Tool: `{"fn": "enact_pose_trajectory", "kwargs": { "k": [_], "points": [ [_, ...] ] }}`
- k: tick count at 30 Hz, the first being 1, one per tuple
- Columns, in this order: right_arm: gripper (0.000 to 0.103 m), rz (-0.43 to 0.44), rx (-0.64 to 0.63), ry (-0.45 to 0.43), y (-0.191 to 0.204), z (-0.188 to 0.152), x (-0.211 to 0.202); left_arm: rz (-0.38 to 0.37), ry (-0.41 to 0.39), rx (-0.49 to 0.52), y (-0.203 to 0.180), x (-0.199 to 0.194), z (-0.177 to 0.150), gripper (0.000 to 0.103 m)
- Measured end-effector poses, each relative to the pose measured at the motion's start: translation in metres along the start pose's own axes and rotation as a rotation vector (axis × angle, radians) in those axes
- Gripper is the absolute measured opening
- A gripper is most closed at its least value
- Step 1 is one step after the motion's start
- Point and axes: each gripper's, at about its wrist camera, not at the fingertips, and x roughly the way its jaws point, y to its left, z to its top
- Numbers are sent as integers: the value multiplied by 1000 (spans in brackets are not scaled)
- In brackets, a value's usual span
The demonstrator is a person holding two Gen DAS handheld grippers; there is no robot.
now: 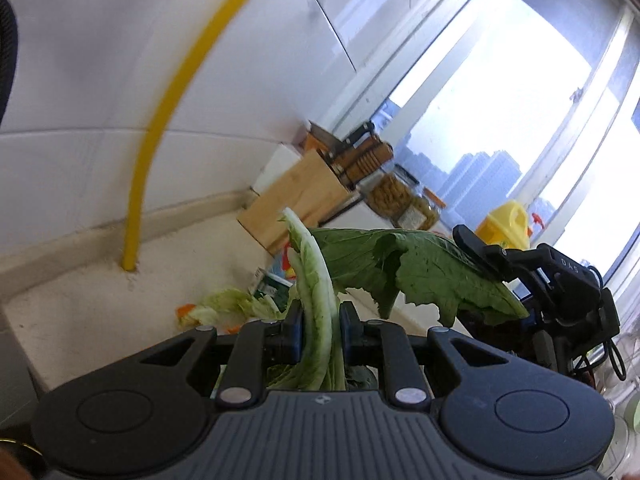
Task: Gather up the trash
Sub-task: 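Carry the held cabbage and green leaf down to the black trash bin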
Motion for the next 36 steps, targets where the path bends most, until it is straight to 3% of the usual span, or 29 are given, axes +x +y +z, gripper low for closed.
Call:
{"fn": "enact_pose_trajectory", "kwargs": {
  "k": [10, 14, 17, 19, 22, 24, 27, 30, 34, 36],
  "points": [
    [15, 90, -22, 173, 20, -23, 66, 103, -107, -29, 26, -72, 2, 18],
    [15, 103, -5, 268, 17, -43, 106, 130, -119, -79, 50, -84, -7, 18],
    [15, 94, 11, 346, 3, -62, 145, 242, -82, -106, 75, -72, -15, 17],
    [15, 81, 30, 420, -7, -79, 176, 266, -81, -159, 97, -91, -29, 17],
    [15, 82, 64, 553, -19, -118, 210, 391, -72, -218, 128, -130, -50, 17],
    [15, 46, 46, 645, -27, -143, 232, 470, -68, -280, 145, -145, -67, 17],
    [16, -2, 68, 779, -45, -181, 257, 532, -40, -357, 166, -163, -97, 17],
    [20, -99, 9, 867, -56, -209, 269, 579, -9, -421, 181, -167, -117, 17],
    [28, -263, -90, 944, -73, -235, 279, 699, 95, -371, 185, -151, -125, 20],
    [35, -297, -105, 965, -81, -243, 280, 735, 139, -335, 187, -143, -125, 22]
  ]
}}
